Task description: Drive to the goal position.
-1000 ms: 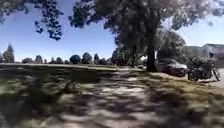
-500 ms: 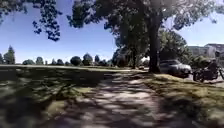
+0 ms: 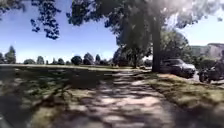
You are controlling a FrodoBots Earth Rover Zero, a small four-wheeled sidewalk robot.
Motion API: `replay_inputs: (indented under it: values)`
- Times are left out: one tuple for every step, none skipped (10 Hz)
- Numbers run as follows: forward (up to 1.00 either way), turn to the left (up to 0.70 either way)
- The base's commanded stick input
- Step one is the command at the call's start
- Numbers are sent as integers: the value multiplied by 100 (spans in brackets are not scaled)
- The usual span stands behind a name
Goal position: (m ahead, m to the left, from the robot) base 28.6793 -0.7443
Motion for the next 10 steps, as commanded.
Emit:
replay_inputs:
  values:
    - [70,0]
    - [70,0]
    - [70,0]
    - [70,0]
    - [70,0]
    - [70,0]
    - [70,0]
    - [70,0]
    - [70,0]
    - [70,0]
